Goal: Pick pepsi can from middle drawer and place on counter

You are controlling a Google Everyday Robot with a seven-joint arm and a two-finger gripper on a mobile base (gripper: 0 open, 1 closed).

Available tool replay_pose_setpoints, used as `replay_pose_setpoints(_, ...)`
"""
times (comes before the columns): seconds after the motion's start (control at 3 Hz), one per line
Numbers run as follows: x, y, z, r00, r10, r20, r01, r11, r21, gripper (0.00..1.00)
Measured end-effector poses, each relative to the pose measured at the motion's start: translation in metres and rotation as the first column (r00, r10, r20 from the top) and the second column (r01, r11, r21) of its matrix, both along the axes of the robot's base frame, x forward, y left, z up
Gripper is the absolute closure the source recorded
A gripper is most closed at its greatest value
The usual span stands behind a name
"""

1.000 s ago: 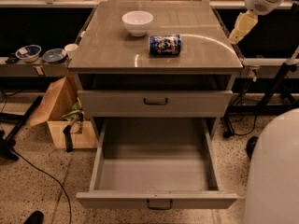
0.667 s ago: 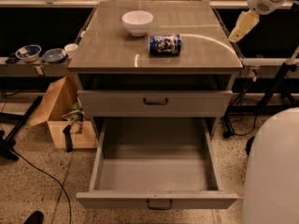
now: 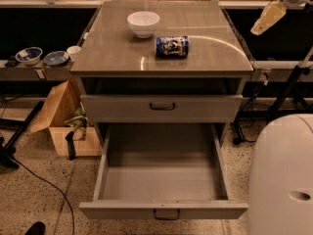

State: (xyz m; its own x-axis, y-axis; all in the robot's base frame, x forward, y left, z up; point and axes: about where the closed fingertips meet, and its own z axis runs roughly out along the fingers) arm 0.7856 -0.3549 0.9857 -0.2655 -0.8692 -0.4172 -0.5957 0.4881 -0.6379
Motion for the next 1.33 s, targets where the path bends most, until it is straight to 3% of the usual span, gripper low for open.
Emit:
replay_pose_setpoints(0.33,-0.004,-0.016,0.017,0.9990,-0.025,0.036,0.025,1.000,-0.005,0.00)
replay_pose_setpoints(0.67,-0.028,-0.030,0.034,0.9990,-0.040,0.019,0.040,0.999,-0.019,0.00)
replay_pose_setpoints(1.0,-0.066,-0.042,0.032,0.9965,-0.049,-0.067,0.050,0.999,0.008,0.00)
replay_pose_setpoints(1.33,-0.101,-0.041,0.016,0.9810,-0.034,-0.191,0.043,0.998,0.044,0.00)
